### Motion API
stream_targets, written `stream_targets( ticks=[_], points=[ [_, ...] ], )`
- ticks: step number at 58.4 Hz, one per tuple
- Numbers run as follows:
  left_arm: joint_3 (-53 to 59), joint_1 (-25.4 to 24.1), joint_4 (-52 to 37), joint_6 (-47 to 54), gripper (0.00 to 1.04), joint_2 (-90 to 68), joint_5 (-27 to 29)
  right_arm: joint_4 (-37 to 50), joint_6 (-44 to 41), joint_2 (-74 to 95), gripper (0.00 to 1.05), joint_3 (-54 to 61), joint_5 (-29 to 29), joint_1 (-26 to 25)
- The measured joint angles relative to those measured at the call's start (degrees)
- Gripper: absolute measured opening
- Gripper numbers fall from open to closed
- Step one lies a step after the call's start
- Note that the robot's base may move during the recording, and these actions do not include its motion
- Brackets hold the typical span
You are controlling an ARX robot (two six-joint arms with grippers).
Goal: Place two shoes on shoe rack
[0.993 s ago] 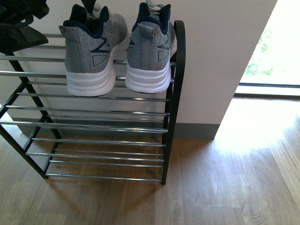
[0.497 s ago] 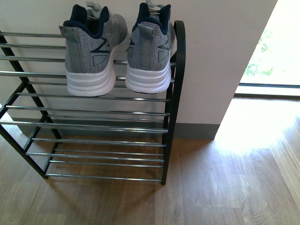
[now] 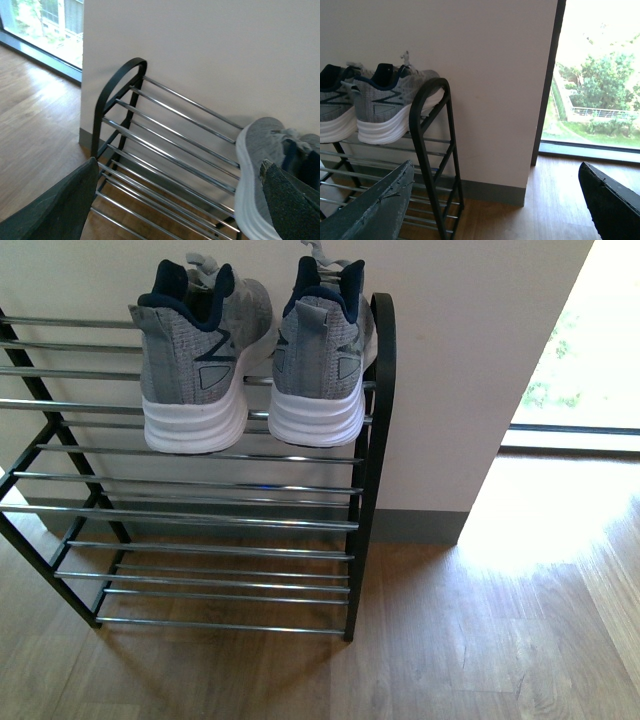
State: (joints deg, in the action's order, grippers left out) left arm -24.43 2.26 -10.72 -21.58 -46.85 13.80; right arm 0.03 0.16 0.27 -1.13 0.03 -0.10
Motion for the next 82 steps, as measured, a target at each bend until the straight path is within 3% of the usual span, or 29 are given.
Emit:
stream_targets(
  ticks=[15, 21, 29, 45, 82],
  points=[
    [2.62, -1.4, -3.58, 2.01, 0.94, 0.02, -1.2, 0.0, 0.0, 0.0, 0.96, 0.0, 0.0, 0.0],
    [8.92, -2.05, -17.88, 13.35, 0.72, 1.84, -13.18, 0.0, 0.0, 0.0, 0.96, 0.0, 0.0, 0.0],
    [12.66, -2.14, -18.91, 18.8, 0.49, 5.2, -13.75, 0.0, 0.0, 0.0, 0.96, 0.0, 0.02, 0.0],
    [17.79, -2.16, -17.11, 20.59, 0.01, 12.24, -13.81, 0.0, 0.0, 0.0, 0.96, 0.0, 0.0, 0.0],
    [23.67, -2.16, -9.66, 20.98, 0.01, 26.36, -13.79, 0.0, 0.0, 0.0, 0.96, 0.0, -0.02, 0.0]
  ],
)
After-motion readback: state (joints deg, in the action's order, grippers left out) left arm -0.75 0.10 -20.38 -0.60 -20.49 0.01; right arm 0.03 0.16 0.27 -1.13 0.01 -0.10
